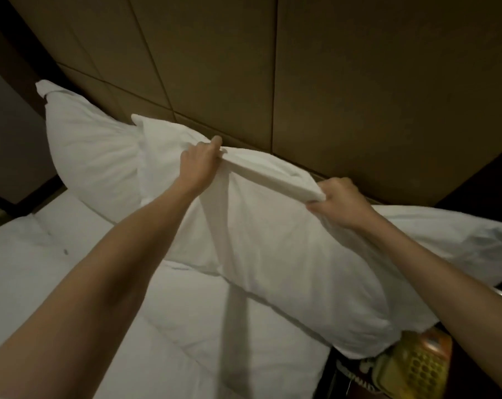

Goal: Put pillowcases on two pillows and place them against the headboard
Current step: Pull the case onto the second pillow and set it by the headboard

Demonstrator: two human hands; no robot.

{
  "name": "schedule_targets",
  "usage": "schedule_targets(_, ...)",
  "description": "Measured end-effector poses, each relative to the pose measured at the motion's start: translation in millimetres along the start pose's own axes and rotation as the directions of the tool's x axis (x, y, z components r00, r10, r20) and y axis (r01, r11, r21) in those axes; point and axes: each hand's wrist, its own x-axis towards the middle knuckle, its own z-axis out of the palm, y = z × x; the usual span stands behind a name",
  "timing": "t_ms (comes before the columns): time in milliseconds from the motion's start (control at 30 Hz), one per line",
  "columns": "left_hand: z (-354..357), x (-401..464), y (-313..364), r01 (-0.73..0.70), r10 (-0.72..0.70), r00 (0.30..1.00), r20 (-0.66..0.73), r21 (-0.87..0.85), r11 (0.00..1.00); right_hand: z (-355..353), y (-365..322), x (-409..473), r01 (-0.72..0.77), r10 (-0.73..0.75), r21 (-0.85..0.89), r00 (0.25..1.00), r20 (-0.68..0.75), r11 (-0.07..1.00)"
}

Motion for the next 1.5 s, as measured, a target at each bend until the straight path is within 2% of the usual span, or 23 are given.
schedule_targets(33, 4.8, -5.6, 3.7, 0.061, -0.062, 0.998, -0.011, -0.066, 0.996, 1.4, 1.9, 0.4, -0.015, 0.015, -0.028, 1.000, -0.024, 0.999)
schedule_targets(100, 17.6, -19.3, 11.0, 0.132, -0.121, 0.986, 0.113, -0.099, 0.986, 14.4, 8.0, -1.9, -0.049, 0.058, -0.122, 0.996, 0.070, 0.991)
schedule_targets(167, 31.9, -30.9, 18.8, 0.093, -0.077, 0.957, 0.278, -0.047, 0.995, 34.8, 17.7, -8.6, -0.070, 0.129, -0.243, 0.963, 0.237, 0.967)
schedule_targets(233, 40.8, -35.3, 25.1, 0.044, -0.025, 0.937, 0.350, -0.047, 0.998, 46.0, 27.1, -12.8, -0.106, 0.177, -0.266, 0.949, 0.261, 0.958)
schedule_targets(333, 42.7, -32.5, 26.3, 0.017, -0.010, 0.955, 0.298, -0.020, 1.000, 42.7, 32.4, -10.9, -0.146, 0.182, -0.182, 0.962, 0.201, 0.972)
schedule_targets(433, 36.9, -26.5, 11.7, 0.012, -0.037, 0.972, 0.233, 0.109, 0.994, 39.3, 30.4, -11.0, -0.132, 0.188, -0.216, 0.946, 0.263, 0.967)
schedule_targets(500, 33.7, -23.7, -0.6, 0.025, -0.060, 0.949, 0.311, 0.116, 0.993, 40.8, 30.2, -13.5, -0.120, 0.176, -0.203, 0.942, 0.285, 0.972)
schedule_targets(567, 30.7, -23.3, -7.9, 0.022, -0.060, 0.878, 0.475, 0.086, 0.996, 41.3, 31.0, -18.4, -0.133, 0.167, -0.143, 0.951, 0.261, 0.981)
schedule_targets(667, 25.5, -18.3, -15.2, 0.096, -0.103, 0.702, 0.705, 0.050, 0.994, 36.7, 31.7, -25.0, -0.156, 0.158, -0.023, 0.973, 0.171, 0.988)
schedule_targets(700, 20.4, -13.5, -17.5, 0.186, -0.121, 0.628, 0.769, 0.002, 0.982, 33.4, 32.2, -26.8, -0.158, 0.153, 0.026, 0.978, 0.142, 0.987)
schedule_targets(767, 3.5, -2.1, -22.0, 0.454, -0.163, 0.517, 0.840, -0.107, 0.885, 25.2, 32.2, -29.0, -0.149, 0.137, 0.112, 0.985, 0.108, 0.982)
schedule_targets(833, -9.1, 3.5, -27.1, 0.567, -0.216, 0.480, 0.850, -0.113, 0.816, 17.8, 31.2, -28.8, -0.121, 0.106, 0.151, 0.989, 0.100, 0.981)
schedule_targets(900, -12.7, 5.5, -28.2, 0.494, -0.227, 0.498, 0.837, -0.058, 0.868, 11.6, 28.0, -26.8, -0.089, 0.075, 0.155, 0.992, 0.098, 0.984)
schedule_targets(933, -13.0, 6.7, -25.7, 0.441, -0.214, 0.540, 0.814, -0.058, 0.896, 8.6, 26.2, -24.9, -0.074, 0.063, 0.150, 0.995, 0.073, 0.986)
schedule_targets(967, -12.9, 8.6, -21.0, 0.407, -0.189, 0.615, 0.765, -0.103, 0.907, 5.9, 24.6, -23.4, -0.065, 0.062, 0.151, 0.998, 0.027, 0.986)
schedule_targets(1033, -17.2, 21.0, -10.7, 0.393, -0.164, 0.797, 0.581, -0.293, 0.872, -1.1, 21.0, -17.6, -0.068, 0.088, 0.196, 0.991, -0.096, 0.978)
schedule_targets(1100, -26.6, 36.4, -1.7, 0.398, -0.235, 0.899, 0.369, -0.468, 0.789, -5.5, 17.9, -11.8, -0.054, 0.109, 0.244, 0.970, -0.217, 0.968)
schedule_targets(1167, -27.5, 40.7, 3.7, 0.389, -0.298, 0.921, 0.252, -0.538, 0.748, -6.6, 16.8, -8.3, -0.044, 0.117, 0.234, 0.945, -0.306, 0.971)
schedule_targets(1200, -22.4, 37.8, 5.9, 0.385, -0.293, 0.922, 0.253, -0.523, 0.760, -5.5, 17.3, -8.9, -0.054, 0.126, 0.221, 0.937, -0.327, 0.974)
schedule_targets(1300, 0.7, 13.8, 8.4, 0.369, -0.166, 0.896, 0.413, -0.479, 0.796, 5.0, 19.5, -16.8, -0.039, 0.092, 0.204, 0.961, -0.259, 0.978)
schedule_targets(1367, 11.3, -1.3, 6.8, 0.373, -0.149, 0.898, 0.414, -0.534, 0.759, 13.2, 19.8, -24.2, 0.041, -0.009, 0.110, 0.961, -0.276, 0.993)
schedule_targets(1433, 17.9, -9.9, 2.3, 0.360, -0.222, 0.928, 0.300, -0.564, 0.743, 21.2, 19.3, -28.1, 0.157, -0.178, -0.088, 0.917, -0.357, 0.984)
schedule_targets(1500, 23.3, -17.1, -5.1, 0.299, -0.216, 0.946, 0.243, -0.392, 0.870, 30.6, 21.7, -27.5, 0.223, -0.302, -0.249, 0.890, -0.342, 0.942)
